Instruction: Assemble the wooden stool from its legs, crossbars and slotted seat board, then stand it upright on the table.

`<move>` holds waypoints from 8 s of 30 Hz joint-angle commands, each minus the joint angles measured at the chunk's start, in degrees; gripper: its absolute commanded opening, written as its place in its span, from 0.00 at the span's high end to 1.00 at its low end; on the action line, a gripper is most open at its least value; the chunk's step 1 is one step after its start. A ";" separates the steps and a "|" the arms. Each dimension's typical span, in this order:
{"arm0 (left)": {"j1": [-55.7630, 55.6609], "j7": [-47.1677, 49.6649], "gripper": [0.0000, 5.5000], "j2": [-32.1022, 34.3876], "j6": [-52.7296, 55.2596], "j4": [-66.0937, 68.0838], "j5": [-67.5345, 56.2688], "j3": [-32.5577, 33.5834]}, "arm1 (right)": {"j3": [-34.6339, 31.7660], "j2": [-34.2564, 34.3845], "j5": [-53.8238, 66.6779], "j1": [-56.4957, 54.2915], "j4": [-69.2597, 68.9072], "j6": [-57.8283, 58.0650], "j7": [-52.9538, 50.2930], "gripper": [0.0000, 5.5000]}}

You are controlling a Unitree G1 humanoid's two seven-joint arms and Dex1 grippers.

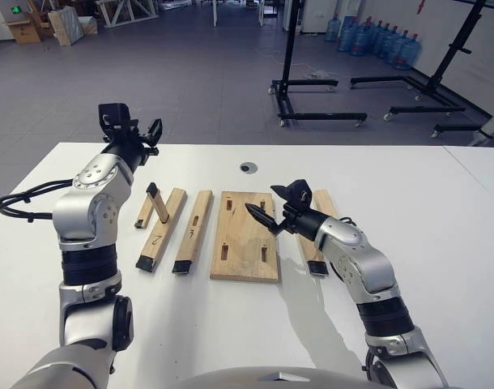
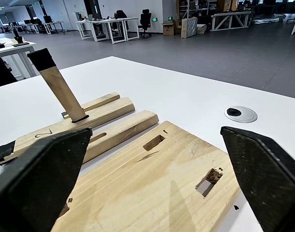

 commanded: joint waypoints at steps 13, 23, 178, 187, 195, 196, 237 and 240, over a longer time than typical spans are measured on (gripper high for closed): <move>-2.72 -0.58 0.51 -0.86 -5.58 -1.49 -0.22 0.49 | -2.30 -1.82 1.01 -0.45 -1.63 1.61 0.46 0.11; -10.53 4.84 0.43 9.34 45.85 -32.74 -6.79 9.05 | -8.74 -3.55 1.37 4.73 -4.24 0.97 -1.92 0.11; 8.25 -8.99 0.37 6.94 10.96 -10.05 -70.69 0.11 | -21.35 0.04 64.73 -26.81 4.20 25.85 -16.44 0.63; 11.26 -8.88 0.15 9.25 10.08 -6.49 -57.60 0.27 | -20.10 -4.50 35.02 -17.01 -1.76 3.60 -10.66 0.63; 15.58 -7.32 0.02 6.49 9.50 -9.41 -52.57 0.19 | -15.77 -6.78 18.51 -15.74 5.26 -10.64 0.15 0.63; 15.99 -7.00 0.02 5.99 9.34 -9.75 -52.22 0.29 | -15.41 -6.93 17.18 -16.31 6.80 -11.94 1.27 0.63; 25.83 -4.75 0.02 -2.00 6.10 -15.03 -42.63 -1.25 | -9.75 -1.09 2.89 -30.14 60.10 -52.38 50.01 0.63; 25.91 -4.94 0.02 -2.37 5.93 -15.02 -42.13 -1.45 | -8.89 -1.62 2.16 -30.32 60.79 -50.40 51.72 0.63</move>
